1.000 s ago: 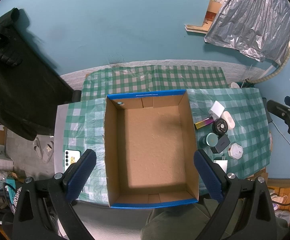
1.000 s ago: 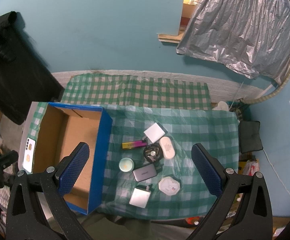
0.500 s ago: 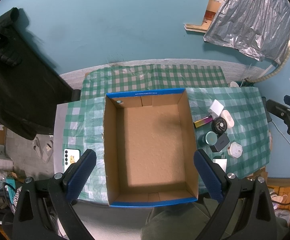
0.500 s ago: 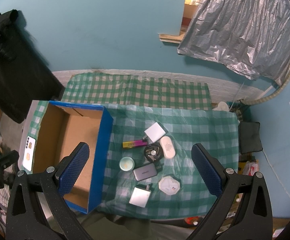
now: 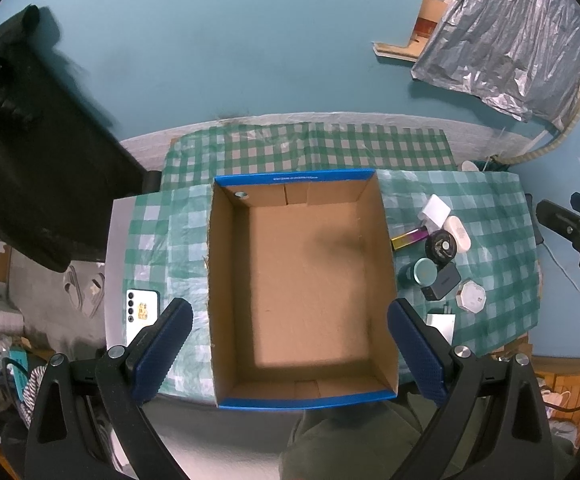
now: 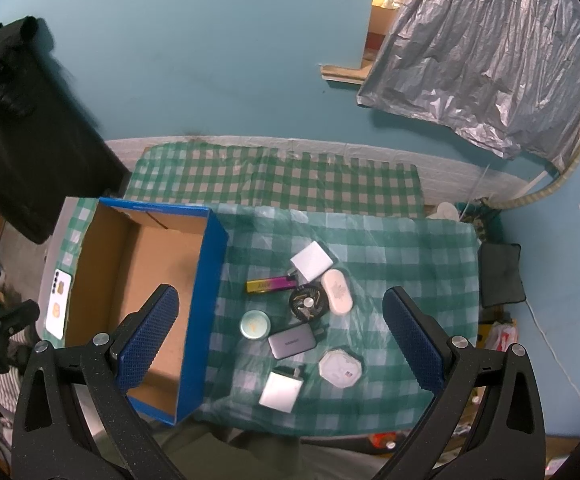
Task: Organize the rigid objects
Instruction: 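Move the left tool onto the box rim while the right tool approaches the items, then grasp the white octagonal router with the right gripper, then carry the router into the box and release it with the right gripper, then move the right gripper back over the mint-green round tin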
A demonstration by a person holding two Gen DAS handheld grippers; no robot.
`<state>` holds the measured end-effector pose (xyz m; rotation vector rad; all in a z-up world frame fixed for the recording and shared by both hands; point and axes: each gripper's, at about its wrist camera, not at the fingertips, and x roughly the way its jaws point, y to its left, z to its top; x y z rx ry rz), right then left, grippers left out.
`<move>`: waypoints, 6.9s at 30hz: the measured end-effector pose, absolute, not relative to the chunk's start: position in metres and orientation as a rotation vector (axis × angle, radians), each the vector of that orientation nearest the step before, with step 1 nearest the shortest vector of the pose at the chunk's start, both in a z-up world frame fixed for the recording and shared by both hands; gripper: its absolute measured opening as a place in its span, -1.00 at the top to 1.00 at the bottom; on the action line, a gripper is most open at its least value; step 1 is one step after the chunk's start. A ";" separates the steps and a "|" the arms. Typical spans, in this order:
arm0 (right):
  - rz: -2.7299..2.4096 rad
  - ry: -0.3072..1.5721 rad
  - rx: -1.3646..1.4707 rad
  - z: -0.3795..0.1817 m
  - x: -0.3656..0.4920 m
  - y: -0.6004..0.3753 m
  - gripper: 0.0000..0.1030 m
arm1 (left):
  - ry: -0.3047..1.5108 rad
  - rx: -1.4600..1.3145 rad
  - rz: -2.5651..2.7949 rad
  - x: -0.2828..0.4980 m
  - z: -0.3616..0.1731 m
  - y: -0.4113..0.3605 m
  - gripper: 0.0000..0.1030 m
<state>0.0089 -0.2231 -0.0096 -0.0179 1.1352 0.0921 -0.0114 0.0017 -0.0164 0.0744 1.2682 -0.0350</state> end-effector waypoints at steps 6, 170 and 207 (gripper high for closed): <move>0.097 1.140 -0.020 -0.017 0.002 -0.228 -0.97 | 1.284 0.086 -0.032 -0.007 -0.025 0.010 -0.92; 0.531 1.430 -0.366 -0.168 0.102 -0.054 -0.17 | 1.614 -0.005 -0.011 -0.037 -0.221 0.092 0.80; 0.514 1.409 -0.311 -0.157 0.094 -0.070 -0.26 | 1.610 -0.025 -0.009 -0.041 -0.225 0.100 0.80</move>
